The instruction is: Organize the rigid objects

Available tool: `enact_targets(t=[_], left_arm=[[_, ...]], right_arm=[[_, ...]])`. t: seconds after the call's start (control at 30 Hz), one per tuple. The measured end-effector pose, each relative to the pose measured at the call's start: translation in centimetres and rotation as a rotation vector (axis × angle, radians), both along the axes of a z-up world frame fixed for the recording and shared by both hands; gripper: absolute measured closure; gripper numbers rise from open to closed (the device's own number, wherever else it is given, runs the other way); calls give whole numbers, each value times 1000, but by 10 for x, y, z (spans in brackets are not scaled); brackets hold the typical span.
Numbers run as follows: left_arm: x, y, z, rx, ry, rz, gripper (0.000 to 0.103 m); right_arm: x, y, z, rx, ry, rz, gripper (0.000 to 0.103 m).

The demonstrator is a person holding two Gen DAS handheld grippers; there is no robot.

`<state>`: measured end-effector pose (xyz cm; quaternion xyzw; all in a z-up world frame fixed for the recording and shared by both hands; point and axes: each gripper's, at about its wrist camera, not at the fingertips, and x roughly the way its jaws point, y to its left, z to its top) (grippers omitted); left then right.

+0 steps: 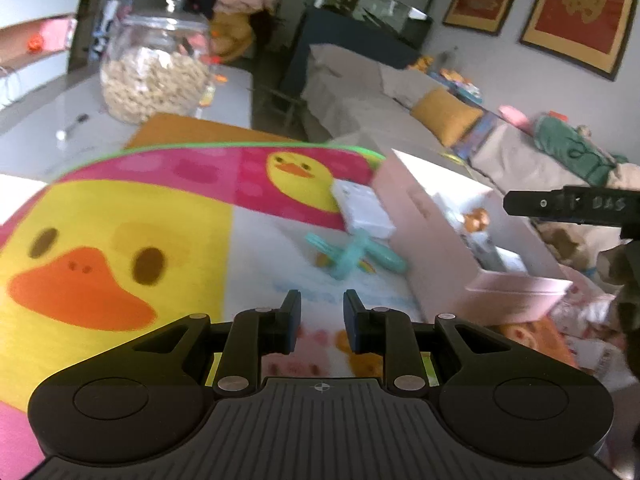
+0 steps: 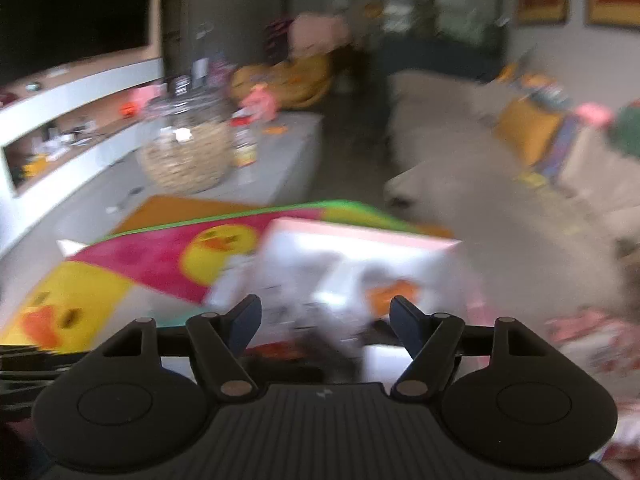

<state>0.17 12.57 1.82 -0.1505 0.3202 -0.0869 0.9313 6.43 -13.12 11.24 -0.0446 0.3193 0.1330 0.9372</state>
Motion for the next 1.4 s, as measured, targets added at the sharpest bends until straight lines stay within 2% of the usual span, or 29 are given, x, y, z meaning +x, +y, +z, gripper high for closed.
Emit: enact_targets(t=[0.1, 0.2, 0.37, 0.47, 0.53, 0.63, 0.77, 0.83, 0.97, 1.13, 1.23, 1.4], left_arm=[[4, 8, -1, -15, 21, 20, 78], [5, 10, -2, -13, 27, 19, 78], [5, 14, -4, -7, 33, 12, 78], [5, 19, -4, -7, 33, 14, 78], [4, 22, -5, -5, 35, 17, 78], [3, 27, -5, -8, 36, 26, 78], [2, 33, -5, -27, 30, 28, 78], [1, 34, -4, -33, 30, 25, 78], [0, 34, -4, -37, 30, 20, 78], [0, 33, -2, -38, 30, 13, 78], [0, 28, -2, -35, 36, -3, 78], [-2, 20, -3, -18, 47, -35, 78]], right_arm=[[24, 19, 5, 57, 97, 68, 32], [53, 55, 7, 28, 154, 109, 45], [101, 119, -18, -133, 234, 142, 75], [128, 146, -37, -233, 248, 90, 88], [145, 161, -49, -321, 223, 49, 94], [164, 184, -66, -519, 140, 3, 94], [182, 189, -80, -560, 225, -3, 95], [179, 190, -85, -599, 223, 13, 95], [164, 189, -83, -611, 263, 72, 95], [120, 183, -80, -630, 267, 163, 95], [85, 176, -77, -613, 267, 228, 95], [23, 153, -66, -502, 280, 347, 95]])
